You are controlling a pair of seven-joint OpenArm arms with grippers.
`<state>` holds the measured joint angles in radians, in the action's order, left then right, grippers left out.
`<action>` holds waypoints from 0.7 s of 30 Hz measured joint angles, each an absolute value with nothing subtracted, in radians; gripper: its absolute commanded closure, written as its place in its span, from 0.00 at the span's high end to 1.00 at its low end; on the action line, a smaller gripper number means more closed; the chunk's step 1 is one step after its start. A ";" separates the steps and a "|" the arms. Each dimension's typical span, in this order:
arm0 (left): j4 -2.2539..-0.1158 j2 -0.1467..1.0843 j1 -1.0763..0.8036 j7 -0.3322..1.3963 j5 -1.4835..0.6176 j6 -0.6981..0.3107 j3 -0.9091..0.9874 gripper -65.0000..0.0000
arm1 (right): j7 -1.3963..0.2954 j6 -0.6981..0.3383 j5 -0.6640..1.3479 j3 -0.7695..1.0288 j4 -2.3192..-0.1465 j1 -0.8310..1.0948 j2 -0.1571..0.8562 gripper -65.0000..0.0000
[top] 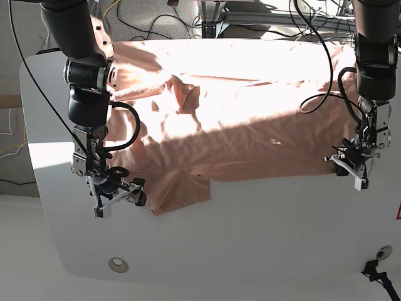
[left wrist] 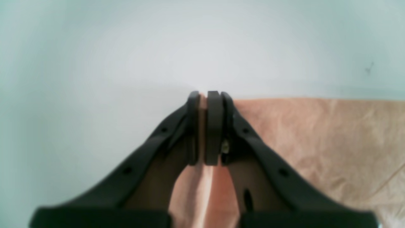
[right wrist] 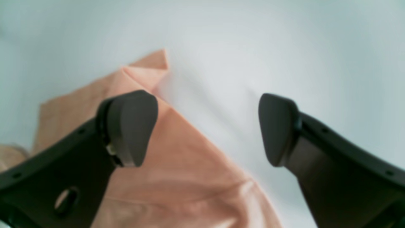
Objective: Fold the T-shirt properly
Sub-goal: 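Release and move both grippers down to the shirt's hem corners, then grasp the hem corners with both grippers and lift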
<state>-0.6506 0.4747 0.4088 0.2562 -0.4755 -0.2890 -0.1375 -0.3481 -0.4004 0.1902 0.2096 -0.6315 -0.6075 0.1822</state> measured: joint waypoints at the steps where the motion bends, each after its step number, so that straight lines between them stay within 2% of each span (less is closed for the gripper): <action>1: -0.654 0.475 0.402 0.252 -0.477 -0.289 -0.138 0.00 | -0.349 -0.400 0.159 0.210 -0.632 -0.595 0.185 0.77; 7: -0.716 0.477 0.353 0.253 -0.478 -0.283 -0.137 0.00 | -0.298 -0.404 0.160 0.214 -0.640 -0.553 0.184 0.77; 21: -0.743 0.477 0.346 0.253 -0.480 -0.286 -0.136 0.00 | -0.282 -0.408 0.161 0.214 -0.649 -0.552 0.069 0.77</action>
